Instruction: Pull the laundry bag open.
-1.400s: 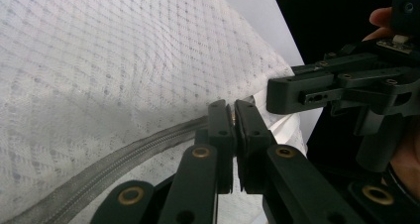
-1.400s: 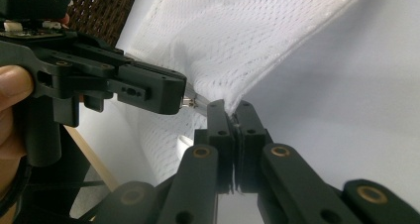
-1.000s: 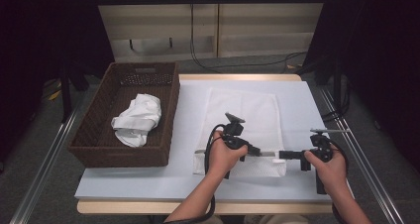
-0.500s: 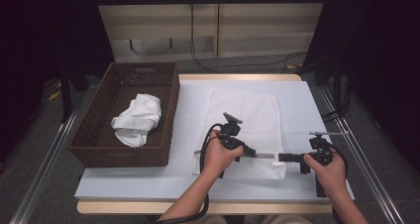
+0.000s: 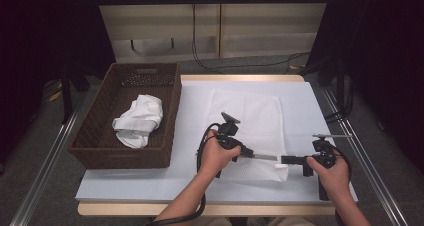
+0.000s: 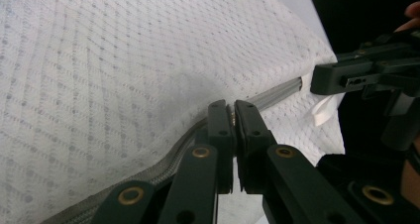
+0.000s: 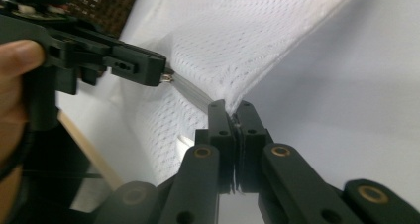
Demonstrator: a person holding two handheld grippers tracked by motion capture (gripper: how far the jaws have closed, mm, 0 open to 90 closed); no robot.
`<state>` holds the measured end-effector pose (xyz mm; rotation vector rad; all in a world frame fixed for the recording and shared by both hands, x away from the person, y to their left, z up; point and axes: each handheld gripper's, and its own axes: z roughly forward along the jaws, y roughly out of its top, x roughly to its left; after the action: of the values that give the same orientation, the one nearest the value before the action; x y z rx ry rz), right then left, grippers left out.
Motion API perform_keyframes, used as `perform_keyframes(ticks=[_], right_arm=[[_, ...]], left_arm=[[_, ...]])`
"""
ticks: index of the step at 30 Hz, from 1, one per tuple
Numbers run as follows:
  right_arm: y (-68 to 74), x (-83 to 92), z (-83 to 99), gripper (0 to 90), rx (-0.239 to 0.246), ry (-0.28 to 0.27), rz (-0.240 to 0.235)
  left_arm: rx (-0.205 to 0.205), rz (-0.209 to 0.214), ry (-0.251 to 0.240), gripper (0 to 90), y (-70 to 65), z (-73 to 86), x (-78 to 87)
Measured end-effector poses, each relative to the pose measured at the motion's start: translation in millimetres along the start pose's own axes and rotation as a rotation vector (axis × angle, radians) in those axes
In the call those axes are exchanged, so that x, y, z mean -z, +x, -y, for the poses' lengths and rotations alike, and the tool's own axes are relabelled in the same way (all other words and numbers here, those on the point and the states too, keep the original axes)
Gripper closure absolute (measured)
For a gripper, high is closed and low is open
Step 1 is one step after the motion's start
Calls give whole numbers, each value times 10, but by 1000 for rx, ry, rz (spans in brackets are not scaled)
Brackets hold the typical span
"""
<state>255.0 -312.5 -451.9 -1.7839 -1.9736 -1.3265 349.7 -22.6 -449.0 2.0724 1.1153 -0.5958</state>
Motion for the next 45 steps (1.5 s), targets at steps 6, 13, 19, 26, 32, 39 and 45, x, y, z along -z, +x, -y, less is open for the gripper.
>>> perform_keyframes(ticks=[6,13,19,26,32,39,45], right_arm=[[40,-10,5,883,7,-4,1],[31,-18,15,883,17,-5,9],[16,16,22,883,22,-9,7],[22,-8,24,883,20,-6,12],[10,12,29,883,21,-10,13],[31,-5,26,883,27,-7,9],[32,-3,32,883,29,-9,1]], left_arm=[[12,20,-17,869,21,4,39],[10,19,-13,868,45,27,48],[30,66,-21,868,147,65,83],[7,45,-7,868,118,32,130],[14,60,-2,868,130,51,116],[12,35,-9,868,97,80,147],[21,31,-18,868,136,91,149]])
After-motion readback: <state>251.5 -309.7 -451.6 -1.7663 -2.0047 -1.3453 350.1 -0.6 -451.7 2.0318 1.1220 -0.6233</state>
